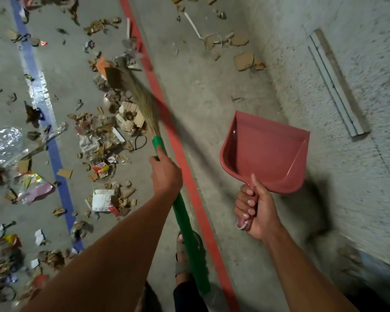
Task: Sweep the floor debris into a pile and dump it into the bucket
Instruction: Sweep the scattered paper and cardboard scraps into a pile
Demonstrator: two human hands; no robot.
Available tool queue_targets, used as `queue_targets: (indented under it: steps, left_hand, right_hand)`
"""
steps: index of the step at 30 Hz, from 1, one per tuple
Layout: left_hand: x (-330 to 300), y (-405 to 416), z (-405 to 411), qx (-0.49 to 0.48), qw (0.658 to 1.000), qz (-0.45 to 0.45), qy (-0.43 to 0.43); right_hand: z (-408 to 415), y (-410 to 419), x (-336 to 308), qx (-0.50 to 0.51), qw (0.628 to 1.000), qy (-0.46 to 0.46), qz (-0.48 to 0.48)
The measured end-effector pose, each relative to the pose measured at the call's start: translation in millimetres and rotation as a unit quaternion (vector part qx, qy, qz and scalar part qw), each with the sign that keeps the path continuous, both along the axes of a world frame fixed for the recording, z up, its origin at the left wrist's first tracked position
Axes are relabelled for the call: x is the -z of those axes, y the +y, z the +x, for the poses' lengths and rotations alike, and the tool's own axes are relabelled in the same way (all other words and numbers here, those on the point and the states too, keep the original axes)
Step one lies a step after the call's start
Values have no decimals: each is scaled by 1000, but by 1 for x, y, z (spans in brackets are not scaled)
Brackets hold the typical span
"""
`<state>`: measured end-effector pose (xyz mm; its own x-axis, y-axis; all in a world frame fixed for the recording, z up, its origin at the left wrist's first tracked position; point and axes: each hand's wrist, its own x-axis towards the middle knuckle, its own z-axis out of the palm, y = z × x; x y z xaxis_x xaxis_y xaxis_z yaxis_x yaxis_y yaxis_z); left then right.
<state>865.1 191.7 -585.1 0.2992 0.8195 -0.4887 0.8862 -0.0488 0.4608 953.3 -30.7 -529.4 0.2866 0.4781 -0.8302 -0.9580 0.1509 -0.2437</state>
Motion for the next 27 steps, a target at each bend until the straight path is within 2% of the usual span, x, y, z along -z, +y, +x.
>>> queue_targets:
  steps: [5, 13, 15, 18, 22, 27]
  left_hand:
    - [-12, -50, 38, 114, 990, 5, -86]
    - [-9, -46, 167, 319, 938, -73, -116]
    - [0, -32, 186, 307, 943, -96, -91]
    - [10, -12, 191, 190, 968, -139, -82]
    - [6, 4, 164, 119, 987, -74, -82]
    - [-14, 3, 140, 125, 984, -41, -116]
  right_hand:
    - [28, 5, -15, 5, 1000, -9, 6]
    - [87, 7, -22, 24, 999, -46, -10]
    - [94, 9, -18, 27, 998, -47, -14]
    - [100, 16, -11, 33, 998, -44, -26]
    - [99, 39, -10, 44, 998, -23, -24]
    - [104, 77, -24, 37, 999, -19, -18]
